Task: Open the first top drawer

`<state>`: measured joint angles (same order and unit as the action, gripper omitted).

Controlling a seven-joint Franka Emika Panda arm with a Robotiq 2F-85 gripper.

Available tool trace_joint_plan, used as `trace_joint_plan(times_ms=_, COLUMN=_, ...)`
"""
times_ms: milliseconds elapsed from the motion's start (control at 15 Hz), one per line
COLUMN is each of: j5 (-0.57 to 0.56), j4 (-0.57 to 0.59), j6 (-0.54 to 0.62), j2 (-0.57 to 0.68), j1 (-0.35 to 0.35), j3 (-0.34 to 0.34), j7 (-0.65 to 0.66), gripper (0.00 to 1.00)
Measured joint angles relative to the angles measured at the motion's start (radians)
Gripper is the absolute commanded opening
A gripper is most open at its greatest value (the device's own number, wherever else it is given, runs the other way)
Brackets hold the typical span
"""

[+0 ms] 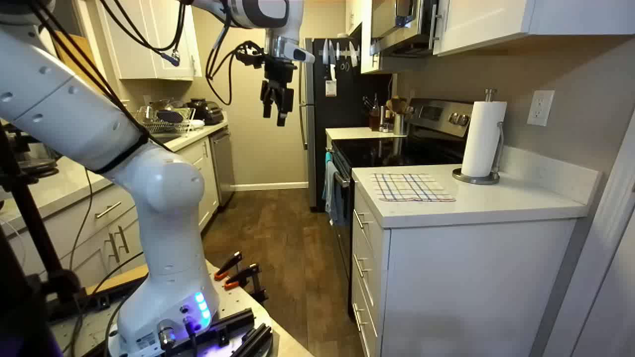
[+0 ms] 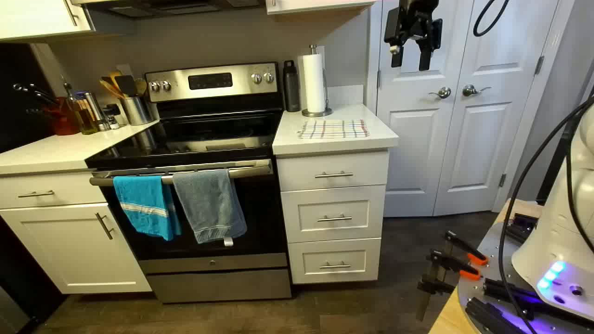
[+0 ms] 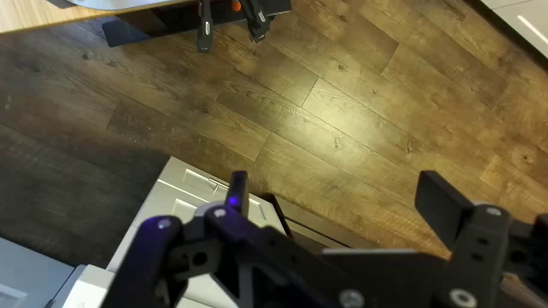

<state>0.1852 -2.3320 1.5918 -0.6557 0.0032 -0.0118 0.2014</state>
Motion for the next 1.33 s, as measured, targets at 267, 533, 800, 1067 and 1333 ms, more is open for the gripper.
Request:
trace_joint_plan(times_ms=267, j5=0.000, j4=0.000, j6=0.000, j2=0.000, j1=0.000, j3=0.000, j7=0.000, gripper=1.00)
trace_joint_plan(times_ms=533, j5=0.000, j4=0.000, j6=0.000, j2=0.000, j1=0.000, j3=0.000, j7=0.000, gripper=1.00)
trace_joint_plan(times_ms=800, j5=0.000, j4=0.000, j6=0.000, j2=0.000, j1=0.000, j3=0.000, j7=0.000, gripper=1.00)
trace_joint_plan(times_ms=1067, j5=0.001, j4=0.000, j6=0.007, j2=0.007, j1=0.000, j3=0.007, j7=0.000, gripper=1.00)
trace_joint_plan(times_ms=1333, j5=0.001, j4=0.000, j6=0.112, j2=0.054, j1=0.000, j3=0.048, j7=0.000, gripper=1.00)
